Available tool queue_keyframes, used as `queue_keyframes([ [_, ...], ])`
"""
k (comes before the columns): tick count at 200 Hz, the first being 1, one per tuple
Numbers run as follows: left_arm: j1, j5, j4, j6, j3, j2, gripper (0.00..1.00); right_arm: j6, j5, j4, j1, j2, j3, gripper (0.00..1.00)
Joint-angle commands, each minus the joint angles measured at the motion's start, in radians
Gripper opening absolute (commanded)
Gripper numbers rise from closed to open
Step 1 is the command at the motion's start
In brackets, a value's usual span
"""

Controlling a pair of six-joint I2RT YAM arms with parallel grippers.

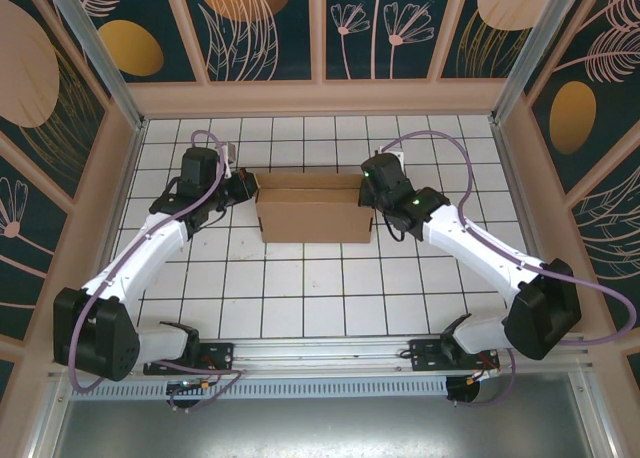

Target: Fold the paper box

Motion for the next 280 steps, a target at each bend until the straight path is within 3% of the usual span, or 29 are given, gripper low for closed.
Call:
queue_keyframes([
  [1,-0.001,-0.001,-0.053,-0.023,-0.066,-0.015,0.00,0.007,0.060,0.061,0.008,-0.048,-0.021,0.00],
  [47,-0.002,0.039,0.012,-0.086,-0.137,-0.046,0.00,0.011,0.071,0.086,0.015,-0.055,-0.048,0.00],
  [90,-0.001,0.063,0.019,-0.128,-0.097,-0.045,0.00,0.021,0.070,0.088,0.019,-0.060,-0.062,0.00],
  [280,-0.002,0.110,0.054,-0.166,-0.125,-0.051,0.00,0.015,0.054,0.149,0.020,-0.101,-0.129,0.00],
])
